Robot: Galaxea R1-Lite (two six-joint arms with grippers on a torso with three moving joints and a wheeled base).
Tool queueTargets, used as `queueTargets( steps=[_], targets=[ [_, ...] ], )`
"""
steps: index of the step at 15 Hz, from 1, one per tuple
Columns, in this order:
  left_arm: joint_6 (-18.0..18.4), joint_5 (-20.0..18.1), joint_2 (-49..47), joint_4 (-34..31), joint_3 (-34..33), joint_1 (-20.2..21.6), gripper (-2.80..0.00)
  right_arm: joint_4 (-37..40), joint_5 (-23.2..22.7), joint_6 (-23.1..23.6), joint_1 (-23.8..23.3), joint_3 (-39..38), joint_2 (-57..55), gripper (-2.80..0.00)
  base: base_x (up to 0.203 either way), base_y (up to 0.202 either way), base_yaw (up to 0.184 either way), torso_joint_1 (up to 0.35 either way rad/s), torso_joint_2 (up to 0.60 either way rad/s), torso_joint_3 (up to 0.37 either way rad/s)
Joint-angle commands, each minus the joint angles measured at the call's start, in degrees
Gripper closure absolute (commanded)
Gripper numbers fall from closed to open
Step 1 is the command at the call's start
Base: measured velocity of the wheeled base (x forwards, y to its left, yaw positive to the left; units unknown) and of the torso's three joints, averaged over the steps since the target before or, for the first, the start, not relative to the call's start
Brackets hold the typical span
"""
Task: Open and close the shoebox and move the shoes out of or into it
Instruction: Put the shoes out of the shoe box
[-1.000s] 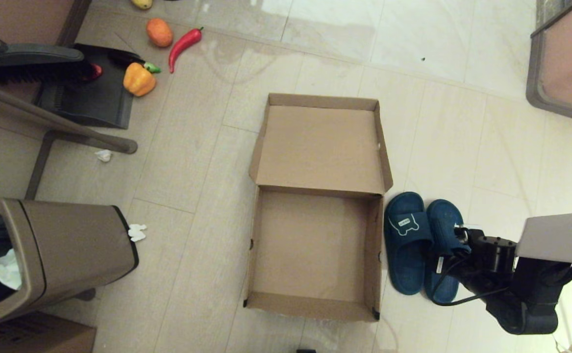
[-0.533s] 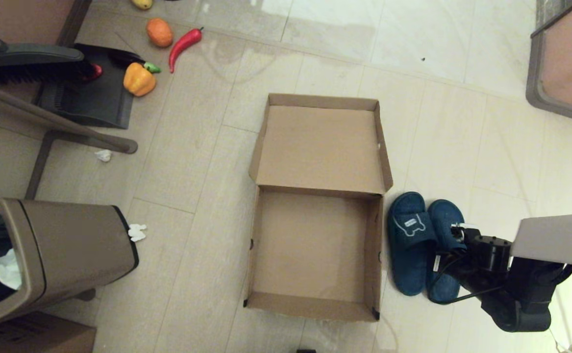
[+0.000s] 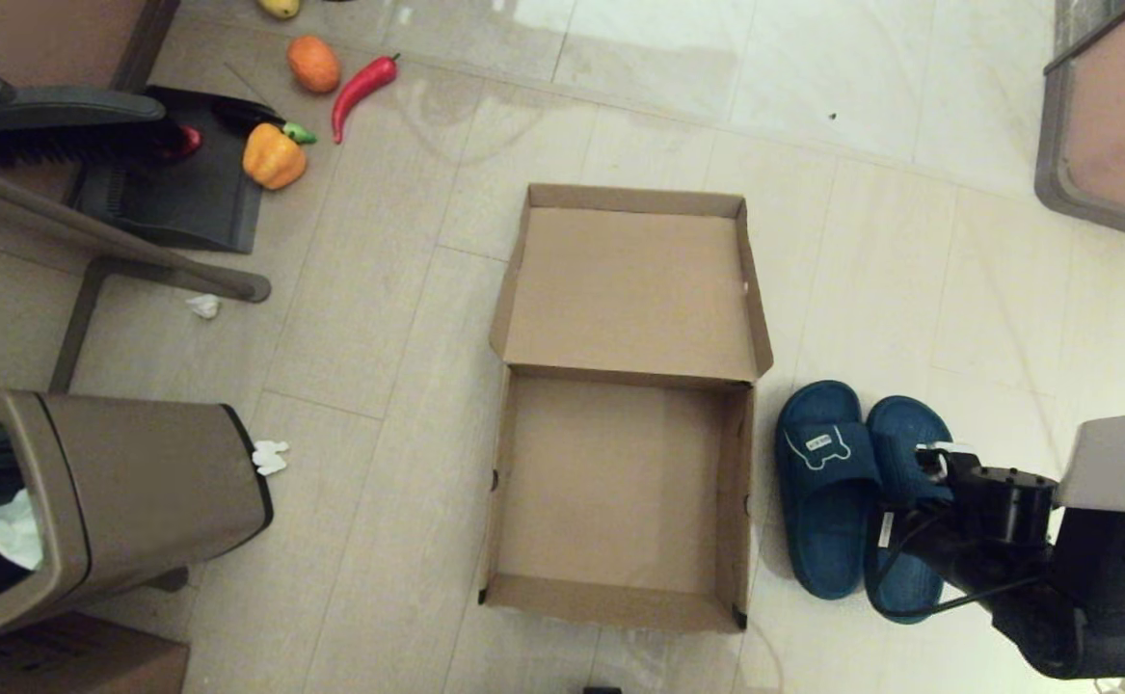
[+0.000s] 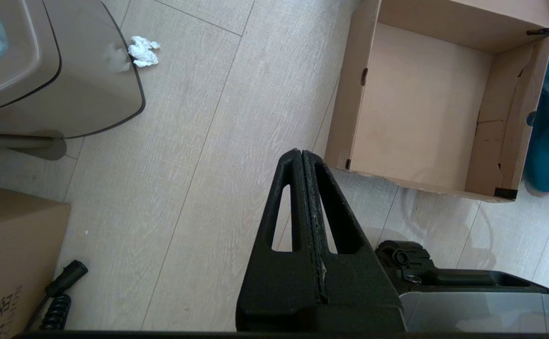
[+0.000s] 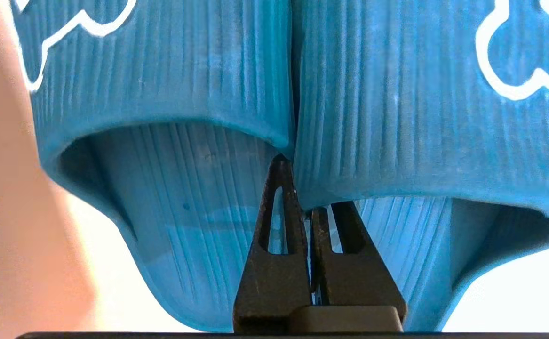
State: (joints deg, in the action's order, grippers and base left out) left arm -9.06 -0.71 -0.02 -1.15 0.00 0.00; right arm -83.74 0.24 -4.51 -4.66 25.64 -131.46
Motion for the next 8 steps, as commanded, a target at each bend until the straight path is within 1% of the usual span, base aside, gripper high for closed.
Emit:
queueTargets(
  steps=[1, 3, 5, 7, 8],
  targets=[
    [-0.1, -0.1, 0.0, 0.0, -0.9, 0.0, 0.0, -0.5, -0.1, -0.1, 0.1, -4.7, 9.3, 0.0, 0.0, 0.0, 0.0, 0.0, 0.0, 0.0],
    [-0.1, -0.1, 0.0, -0.2, -0.8, 0.0, 0.0, -0.3, -0.1, -0.3, 1.5, -9.7, 17.6, 0.0, 0.0, 0.0, 0.0, 0.0, 0.0, 0.0],
    [-0.1, -0.1, 0.0, -0.2, -0.8, 0.0, 0.0, 1.9, 0.0, -0.4, 3.8, -11.5, 25.2, 0.0, 0.0, 0.0, 0.0, 0.0, 0.0, 0.0],
    [0.0, -0.1, 0.0, -0.1, -0.9, 0.0, 0.0, 8.3, 0.0, -0.7, 8.0, -11.2, 33.5, 0.0, 0.0, 0.0, 0.0, 0.0, 0.0, 0.0],
    [0.1, -0.2, 0.0, -0.1, -0.9, 0.0, 0.0, 12.9, 0.1, -1.2, 11.8, -10.0, 37.3, 0.0, 0.0, 0.0, 0.0, 0.0, 0.0, 0.0]
  ],
)
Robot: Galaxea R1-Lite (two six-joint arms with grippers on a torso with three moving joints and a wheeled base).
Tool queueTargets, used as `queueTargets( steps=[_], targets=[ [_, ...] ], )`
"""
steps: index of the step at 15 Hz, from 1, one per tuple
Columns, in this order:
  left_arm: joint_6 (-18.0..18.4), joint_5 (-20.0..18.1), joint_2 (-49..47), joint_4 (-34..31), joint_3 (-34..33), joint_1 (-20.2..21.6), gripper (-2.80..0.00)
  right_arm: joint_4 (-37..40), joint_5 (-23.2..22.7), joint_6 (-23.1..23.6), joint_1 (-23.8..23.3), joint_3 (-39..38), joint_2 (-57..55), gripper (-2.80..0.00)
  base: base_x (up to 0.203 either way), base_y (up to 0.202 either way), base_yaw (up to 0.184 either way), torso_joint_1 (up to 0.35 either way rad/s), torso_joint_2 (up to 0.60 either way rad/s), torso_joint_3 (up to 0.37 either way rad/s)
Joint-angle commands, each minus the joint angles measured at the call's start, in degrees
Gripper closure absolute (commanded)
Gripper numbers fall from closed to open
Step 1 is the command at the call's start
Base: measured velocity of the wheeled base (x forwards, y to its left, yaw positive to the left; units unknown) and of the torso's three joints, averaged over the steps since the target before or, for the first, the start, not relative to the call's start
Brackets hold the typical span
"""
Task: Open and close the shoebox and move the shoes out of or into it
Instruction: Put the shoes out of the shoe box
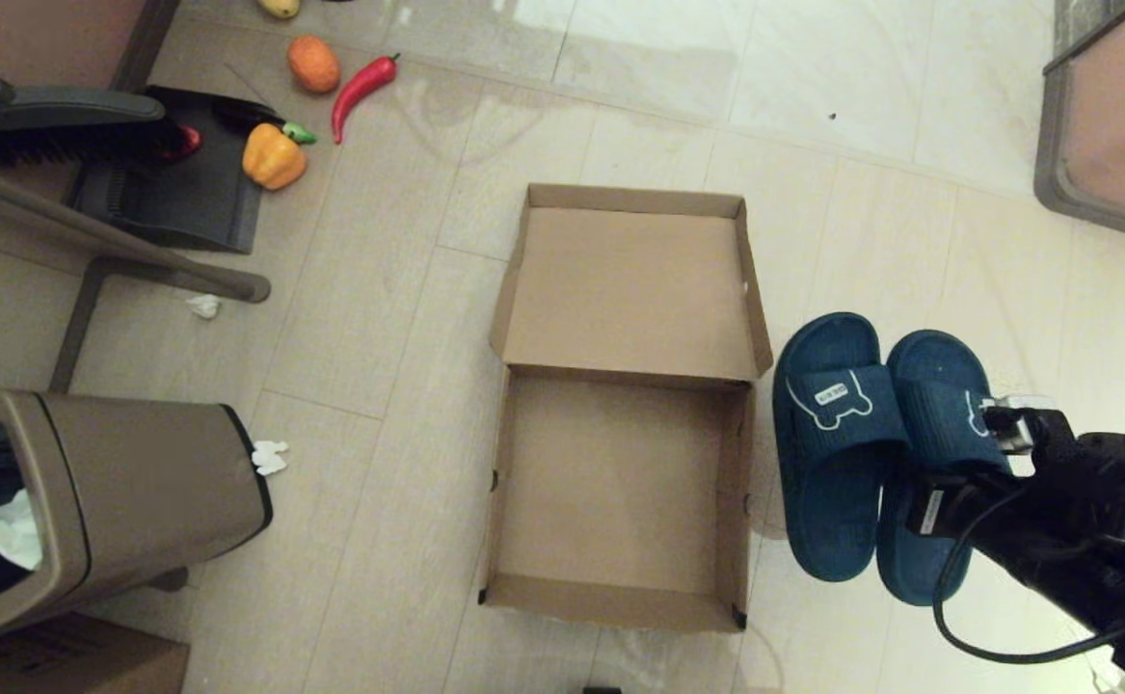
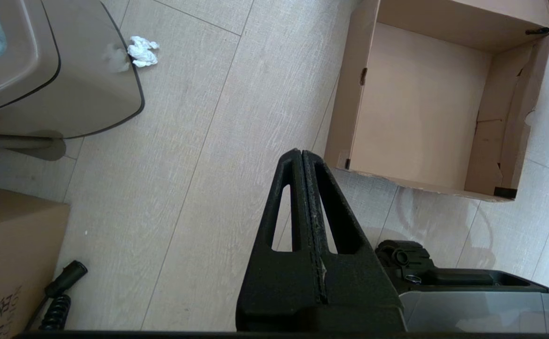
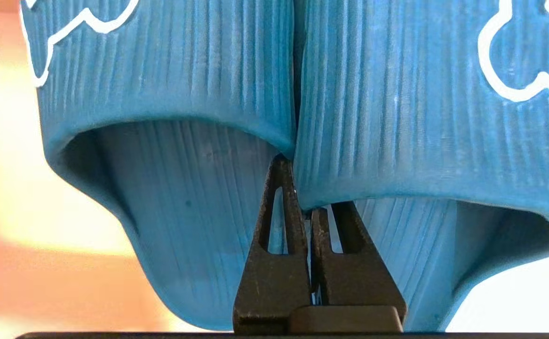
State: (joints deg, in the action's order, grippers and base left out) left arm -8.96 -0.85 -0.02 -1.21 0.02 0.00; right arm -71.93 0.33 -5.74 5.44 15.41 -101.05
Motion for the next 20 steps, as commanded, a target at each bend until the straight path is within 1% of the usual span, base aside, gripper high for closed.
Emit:
queueTargets(
  steps=[1, 2, 3, 5, 7, 9, 11, 13, 14, 16, 20],
  targets=[
    [0.0, 0.0, 0.0, 0.0, -0.9, 0.0, 0.0, 7.1, 0.1, -0.3, 5.6, 2.2, 9.7, 0.0, 0.0, 0.0, 0.0, 0.0, 0.0, 0.0],
    [0.3, 0.0, 0.0, 0.0, -0.9, 0.0, 0.0, 11.5, 0.3, -0.5, 8.6, 4.3, 10.8, 0.0, 0.0, 0.0, 0.0, 0.0, 0.0, 0.0],
    [0.3, 0.0, 0.0, 0.0, -0.9, 0.0, 0.0, 14.1, 1.4, -0.7, 11.3, 5.8, 10.8, 0.0, 0.0, 0.0, 0.0, 0.0, 0.0, 0.0],
    [0.3, -0.2, 0.0, 0.0, -0.9, 0.0, 0.0, 15.4, 4.9, -1.7, 16.9, 8.3, 6.9, 0.0, 0.0, 0.0, 0.0, 0.0, 0.0, 0.0],
    [0.3, 0.0, 0.0, 0.0, -0.9, 0.0, 0.0, 15.5, 9.6, -4.2, 22.6, 11.9, 0.1, 0.0, 0.0, 0.0, 0.0, 0.0, 0.0, 0.0],
    [0.3, 0.0, 0.0, 0.0, -0.9, 0.0, 0.0, 15.6, 15.6, -7.5, 28.5, 17.4, -6.8, 0.0, 0.0, 0.0, 0.0, 0.0, 0.0, 0.0],
    [0.3, 0.0, 0.0, 0.0, -0.9, 0.0, 0.0, 15.6, 21.3, -9.9, 32.9, 22.5, -12.9, 0.0, 0.0, 0.0, 0.0, 0.0, 0.0, 0.0],
    [0.3, 0.1, 0.0, 0.0, -0.9, 0.0, 0.0, 15.9, 25.8, -11.8, 35.6, 25.5, -15.8, 0.0, 0.0, 0.0, 0.0, 0.0, 0.0, 0.0],
    [0.3, 0.1, 0.0, 0.0, -0.9, 0.0, 0.0, 16.0, 26.4, -12.2, 36.2, 25.7, -16.6, 0.0, 0.0, 0.0, 0.0, 0.0, 0.0, 0.0],
    [0.3, 0.0, 0.0, -0.2, -0.8, 0.0, 0.0, 15.9, 26.5, -12.7, 37.4, 26.5, -17.9, 0.0, 0.0, 0.0, 0.0, 0.0, 0.0, 0.0],
    [0.3, 0.0, 0.0, 0.0, -0.9, 0.0, 0.0, 15.7, 26.6, -15.6, 38.0, 29.3, -24.2, 0.0, 0.0, 0.0, 0.0, 0.0, 0.0, 0.0]
  ],
)
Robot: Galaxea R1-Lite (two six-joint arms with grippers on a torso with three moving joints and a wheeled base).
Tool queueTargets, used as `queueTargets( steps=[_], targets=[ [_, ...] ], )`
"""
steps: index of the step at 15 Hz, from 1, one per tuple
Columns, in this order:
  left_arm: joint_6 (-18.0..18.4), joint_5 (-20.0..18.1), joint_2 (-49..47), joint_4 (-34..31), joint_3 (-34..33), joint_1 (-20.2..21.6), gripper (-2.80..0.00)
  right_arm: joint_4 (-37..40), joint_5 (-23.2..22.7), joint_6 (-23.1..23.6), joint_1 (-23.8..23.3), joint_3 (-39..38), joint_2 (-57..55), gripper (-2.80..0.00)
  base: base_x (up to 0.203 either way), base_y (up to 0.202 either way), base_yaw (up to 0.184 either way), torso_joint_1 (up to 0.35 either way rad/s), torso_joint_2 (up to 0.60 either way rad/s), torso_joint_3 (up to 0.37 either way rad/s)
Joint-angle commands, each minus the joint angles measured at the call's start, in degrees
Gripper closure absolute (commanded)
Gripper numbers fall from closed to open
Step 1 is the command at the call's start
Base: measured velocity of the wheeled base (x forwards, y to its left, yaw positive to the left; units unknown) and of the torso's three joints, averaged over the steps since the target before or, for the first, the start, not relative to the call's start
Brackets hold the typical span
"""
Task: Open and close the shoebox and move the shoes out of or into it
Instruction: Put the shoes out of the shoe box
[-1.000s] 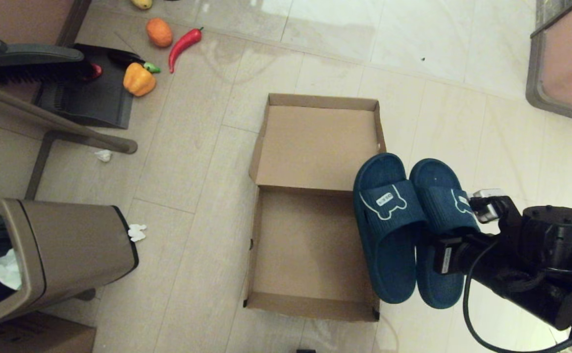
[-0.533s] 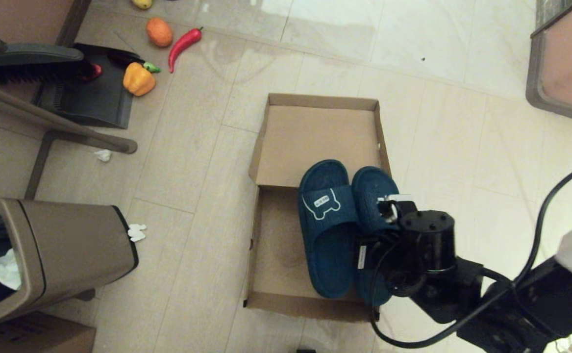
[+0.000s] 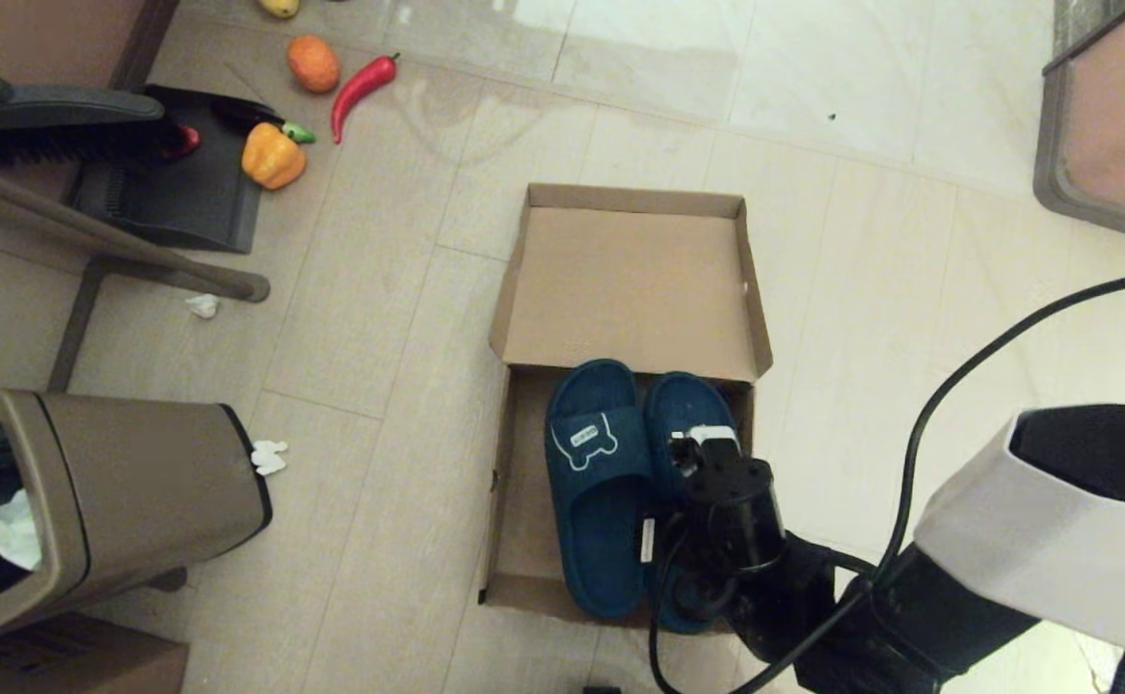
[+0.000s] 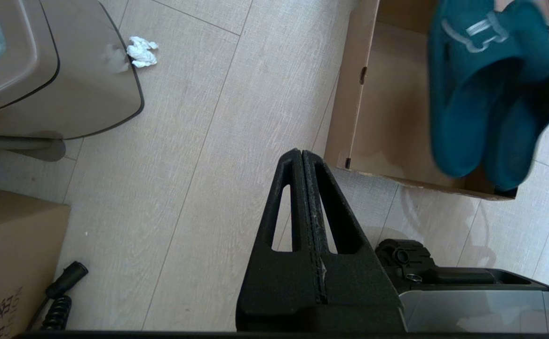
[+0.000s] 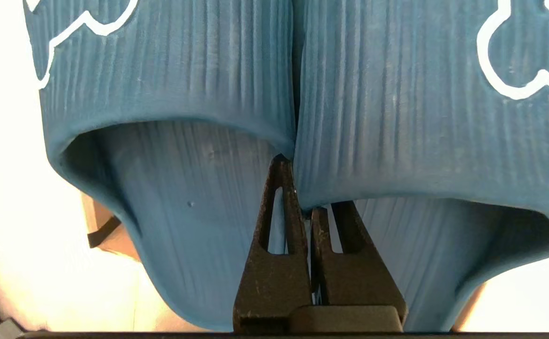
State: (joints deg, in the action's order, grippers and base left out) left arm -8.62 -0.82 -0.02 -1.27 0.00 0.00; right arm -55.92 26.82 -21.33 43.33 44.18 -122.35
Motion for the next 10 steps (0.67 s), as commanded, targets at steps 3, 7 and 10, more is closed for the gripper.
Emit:
queueTargets(
  steps=[3, 7, 10],
  targets=[
    [0.1, 0.0, 0.0, 0.0, -0.9, 0.0, 0.0, -1.0, 0.5, -1.1, -1.2, 4.9, -7.4, 0.0, 0.0, 0.0, 0.0, 0.0, 0.0, 0.0],
    [0.0, 0.0, 0.0, 0.0, -0.9, 0.0, 0.0, -1.1, 0.4, 0.6, -4.2, 9.8, -12.9, 0.0, 0.0, 0.0, 0.0, 0.0, 0.0, 0.0],
    [0.0, 0.1, 0.0, 0.1, -0.9, 0.0, 0.0, -2.0, 0.0, 3.6, -5.7, 14.3, -15.8, 0.0, 0.0, 0.0, 0.0, 0.0, 0.0, 0.0]
  ],
)
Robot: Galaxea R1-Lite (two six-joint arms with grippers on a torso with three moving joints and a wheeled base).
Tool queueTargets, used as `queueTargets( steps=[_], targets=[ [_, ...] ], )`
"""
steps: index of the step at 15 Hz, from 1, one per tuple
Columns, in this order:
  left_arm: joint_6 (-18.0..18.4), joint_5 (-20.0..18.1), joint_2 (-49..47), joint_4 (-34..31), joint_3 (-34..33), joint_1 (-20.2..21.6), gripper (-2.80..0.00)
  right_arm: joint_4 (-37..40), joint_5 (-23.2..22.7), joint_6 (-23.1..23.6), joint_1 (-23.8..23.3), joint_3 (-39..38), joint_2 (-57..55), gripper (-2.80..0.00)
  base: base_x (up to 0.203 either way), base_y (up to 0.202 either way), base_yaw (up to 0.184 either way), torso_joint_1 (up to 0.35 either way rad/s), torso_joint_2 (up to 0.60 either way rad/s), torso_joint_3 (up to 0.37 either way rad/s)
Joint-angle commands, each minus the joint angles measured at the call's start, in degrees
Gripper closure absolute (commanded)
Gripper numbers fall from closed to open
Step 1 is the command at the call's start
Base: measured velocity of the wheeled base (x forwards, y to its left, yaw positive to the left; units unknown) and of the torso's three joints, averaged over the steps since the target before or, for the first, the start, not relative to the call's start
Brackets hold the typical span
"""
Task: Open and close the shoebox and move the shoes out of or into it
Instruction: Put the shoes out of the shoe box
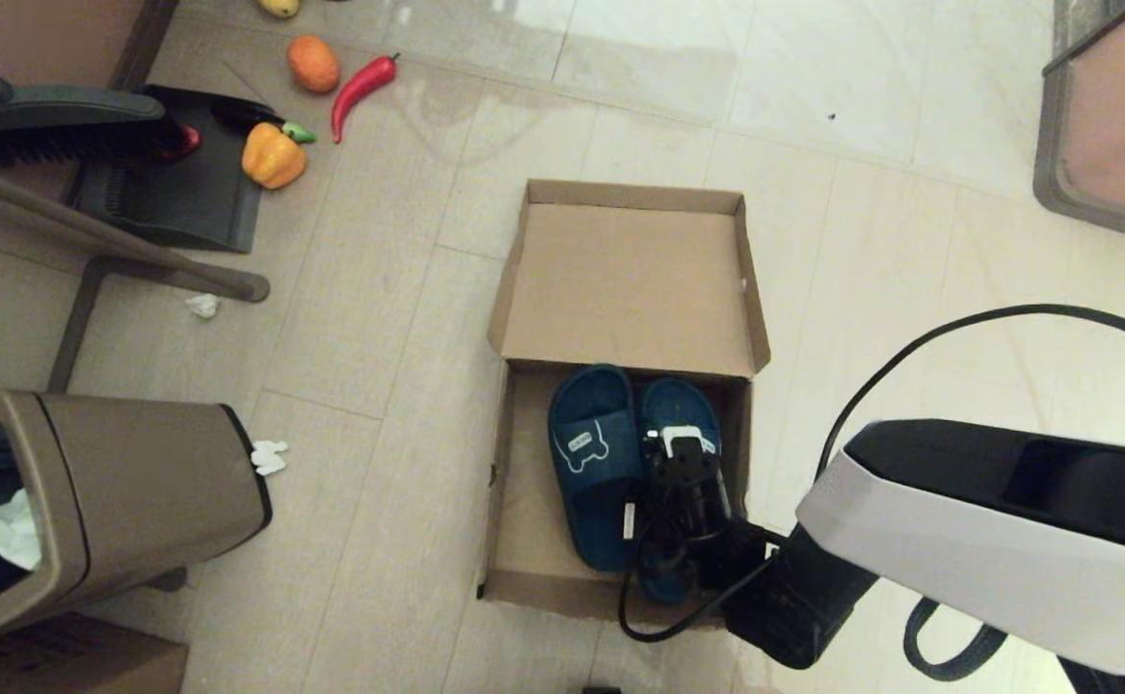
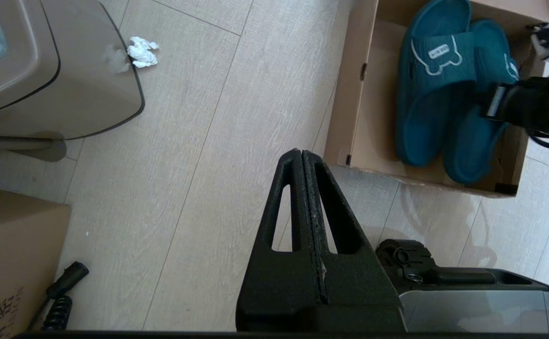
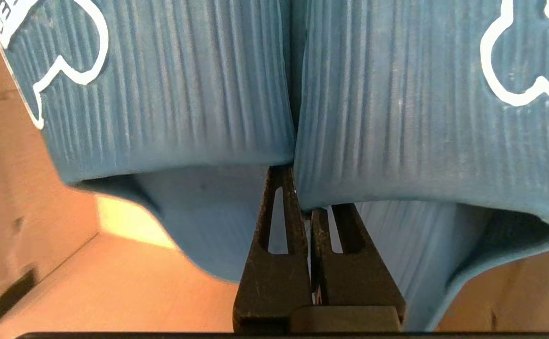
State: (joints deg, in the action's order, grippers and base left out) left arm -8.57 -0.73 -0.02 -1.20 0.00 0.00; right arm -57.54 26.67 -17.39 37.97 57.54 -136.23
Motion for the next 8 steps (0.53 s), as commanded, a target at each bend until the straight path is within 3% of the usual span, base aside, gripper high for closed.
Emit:
queueTargets(
  steps=[1, 4, 5, 8],
  targets=[
    [-0.1, 0.0, 0.0, 0.1, -0.9, 0.0, 0.0, -0.4, 0.1, 1.0, -0.8, 2.5, -2.6, 0.0, 0.0, 0.0, 0.0, 0.0, 0.0, 0.0],
    [-0.1, 0.0, 0.1, 0.0, -0.9, 0.0, 0.0, -0.3, -0.1, 1.9, -1.1, 3.8, -4.2, 0.0, 0.0, 0.0, 0.0, 0.0, 0.0, 0.0],
    [-0.1, 0.0, 0.1, 0.0, -0.9, 0.0, 0.0, -0.3, -0.1, 1.9, -1.2, 4.3, -4.5, -2.8, 0.0, 0.0, 0.0, 0.0, 0.0, 0.0],
    [-0.2, 0.0, 0.0, 0.0, -0.9, 0.0, 0.0, -0.4, -0.1, 2.2, -1.1, 3.5, -4.0, -2.8, 0.0, 0.0, 0.0, 0.0, 0.0, 0.0]
  ],
)
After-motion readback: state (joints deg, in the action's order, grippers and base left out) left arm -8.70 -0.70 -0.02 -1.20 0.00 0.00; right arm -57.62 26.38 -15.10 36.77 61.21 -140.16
